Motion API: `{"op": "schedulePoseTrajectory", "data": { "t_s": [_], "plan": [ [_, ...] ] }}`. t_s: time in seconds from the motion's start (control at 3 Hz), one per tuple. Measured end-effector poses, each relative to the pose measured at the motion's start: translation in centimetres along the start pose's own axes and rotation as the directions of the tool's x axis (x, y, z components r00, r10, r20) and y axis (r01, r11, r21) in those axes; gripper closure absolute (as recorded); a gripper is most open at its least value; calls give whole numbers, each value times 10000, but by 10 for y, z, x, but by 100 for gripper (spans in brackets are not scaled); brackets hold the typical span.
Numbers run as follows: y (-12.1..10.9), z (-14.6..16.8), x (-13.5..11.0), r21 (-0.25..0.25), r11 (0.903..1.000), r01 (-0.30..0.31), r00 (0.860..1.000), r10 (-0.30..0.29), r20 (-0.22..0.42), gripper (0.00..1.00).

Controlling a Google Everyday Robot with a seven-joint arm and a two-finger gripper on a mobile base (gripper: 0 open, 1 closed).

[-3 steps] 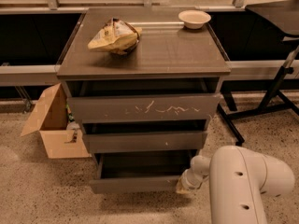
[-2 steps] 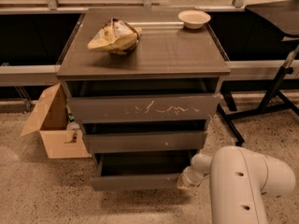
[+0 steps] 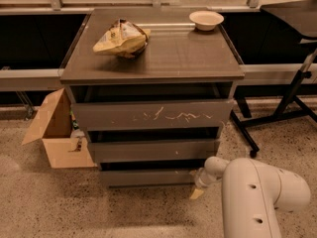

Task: Close bottom drawer

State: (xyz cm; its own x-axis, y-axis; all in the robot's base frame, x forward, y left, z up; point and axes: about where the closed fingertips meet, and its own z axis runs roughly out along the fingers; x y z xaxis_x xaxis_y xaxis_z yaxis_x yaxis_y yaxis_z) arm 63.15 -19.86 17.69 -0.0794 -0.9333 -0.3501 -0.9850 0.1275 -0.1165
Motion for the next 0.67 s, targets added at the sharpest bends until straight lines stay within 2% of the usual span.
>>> {"op": "schedulePoseTrajectory", "data": {
  "t_s": [0.33, 0.67],
  "plan": [
    [-9, -2, 4, 118, 9999, -21, 10000, 20, 70, 0],
    [-6, -2, 4, 118, 9999, -21, 10000, 20, 70, 0]
  ]
}}
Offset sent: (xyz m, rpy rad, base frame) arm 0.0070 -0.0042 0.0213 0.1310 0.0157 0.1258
